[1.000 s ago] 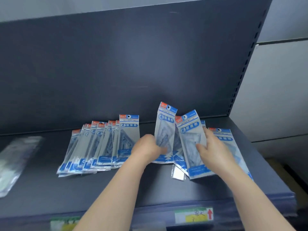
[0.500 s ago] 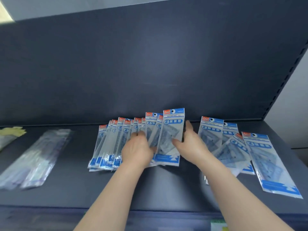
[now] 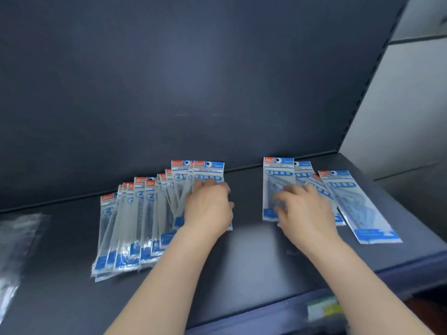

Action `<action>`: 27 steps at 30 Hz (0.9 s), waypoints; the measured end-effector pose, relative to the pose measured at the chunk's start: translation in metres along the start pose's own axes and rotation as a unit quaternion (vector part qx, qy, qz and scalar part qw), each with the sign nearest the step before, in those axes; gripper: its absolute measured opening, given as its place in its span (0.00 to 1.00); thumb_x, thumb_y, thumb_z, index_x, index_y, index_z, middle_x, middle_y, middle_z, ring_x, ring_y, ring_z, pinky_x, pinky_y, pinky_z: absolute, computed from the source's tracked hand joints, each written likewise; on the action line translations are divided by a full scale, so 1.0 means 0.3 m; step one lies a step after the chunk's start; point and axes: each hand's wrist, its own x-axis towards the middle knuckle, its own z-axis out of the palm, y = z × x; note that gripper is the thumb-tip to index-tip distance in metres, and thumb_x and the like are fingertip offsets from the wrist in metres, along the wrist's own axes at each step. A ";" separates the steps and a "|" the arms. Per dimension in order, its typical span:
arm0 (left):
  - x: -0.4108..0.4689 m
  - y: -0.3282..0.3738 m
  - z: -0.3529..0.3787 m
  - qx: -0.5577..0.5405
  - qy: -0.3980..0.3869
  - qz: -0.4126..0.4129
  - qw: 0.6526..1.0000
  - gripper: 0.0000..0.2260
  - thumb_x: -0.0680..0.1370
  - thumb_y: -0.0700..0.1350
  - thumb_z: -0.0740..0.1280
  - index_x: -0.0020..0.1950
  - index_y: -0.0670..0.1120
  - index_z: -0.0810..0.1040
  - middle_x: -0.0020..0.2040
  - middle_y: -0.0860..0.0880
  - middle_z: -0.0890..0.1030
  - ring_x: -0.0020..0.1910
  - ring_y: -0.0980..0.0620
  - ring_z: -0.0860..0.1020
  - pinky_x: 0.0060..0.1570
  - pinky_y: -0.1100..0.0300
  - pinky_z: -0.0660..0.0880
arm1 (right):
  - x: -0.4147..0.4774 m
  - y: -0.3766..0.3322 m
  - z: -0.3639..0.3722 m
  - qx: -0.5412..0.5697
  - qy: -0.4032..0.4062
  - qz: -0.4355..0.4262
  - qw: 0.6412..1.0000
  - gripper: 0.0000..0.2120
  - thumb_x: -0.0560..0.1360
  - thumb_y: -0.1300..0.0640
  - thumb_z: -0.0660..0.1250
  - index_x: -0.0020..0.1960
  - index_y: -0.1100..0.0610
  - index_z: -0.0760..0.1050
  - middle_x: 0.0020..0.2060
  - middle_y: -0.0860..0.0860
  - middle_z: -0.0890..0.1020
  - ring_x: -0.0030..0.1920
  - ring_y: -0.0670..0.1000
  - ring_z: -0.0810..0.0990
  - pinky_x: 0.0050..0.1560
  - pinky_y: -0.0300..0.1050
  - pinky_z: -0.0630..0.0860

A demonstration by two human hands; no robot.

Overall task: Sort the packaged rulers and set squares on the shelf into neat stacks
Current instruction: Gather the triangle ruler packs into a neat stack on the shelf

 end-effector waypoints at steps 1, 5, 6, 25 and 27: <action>0.001 0.044 0.007 -0.052 -0.011 0.023 0.998 0.14 0.79 0.50 0.65 0.63 0.51 0.76 0.62 0.48 0.76 0.64 0.45 0.68 0.57 0.52 0.71 | -0.025 0.043 -0.012 -0.013 -0.020 0.011 1.000 0.12 0.76 0.51 0.63 0.58 0.44 0.78 0.61 0.46 0.77 0.62 0.55 0.70 0.51 0.48 0.68; -0.005 0.194 0.057 -0.105 -0.078 0.095 0.987 0.15 0.76 0.53 0.68 0.62 0.52 0.77 0.58 0.48 0.77 0.61 0.45 0.70 0.56 0.52 0.72 | -0.128 0.176 -0.062 0.016 -0.094 0.027 0.995 0.14 0.77 0.51 0.62 0.61 0.42 0.75 0.63 0.43 0.75 0.64 0.49 0.72 0.54 0.47 0.74; -0.003 0.218 0.066 -0.097 -0.078 0.100 0.987 0.16 0.75 0.54 0.68 0.61 0.52 0.77 0.57 0.48 0.76 0.60 0.45 0.70 0.55 0.53 0.71 | -0.146 0.203 -0.077 0.019 -0.098 0.032 0.994 0.14 0.77 0.53 0.63 0.61 0.42 0.75 0.63 0.43 0.75 0.63 0.49 0.74 0.54 0.48 0.75; 0.039 0.363 0.090 -0.133 -0.087 -0.165 0.973 0.25 0.66 0.54 0.76 0.55 0.43 0.71 0.49 0.49 0.79 0.49 0.45 0.80 0.45 0.55 0.77 | -0.049 0.357 -0.069 0.080 -0.130 -0.074 0.986 0.13 0.76 0.54 0.61 0.58 0.44 0.77 0.55 0.43 0.79 0.59 0.49 0.75 0.50 0.44 0.73; 0.039 0.341 0.092 -0.163 -0.077 -0.180 0.967 0.18 0.65 0.51 0.75 0.48 0.46 0.75 0.45 0.49 0.82 0.42 0.46 0.82 0.44 0.52 0.80 | -0.044 0.392 -0.075 0.099 -0.097 -0.048 0.989 0.14 0.76 0.51 0.63 0.60 0.44 0.75 0.57 0.43 0.79 0.60 0.50 0.74 0.52 0.45 0.72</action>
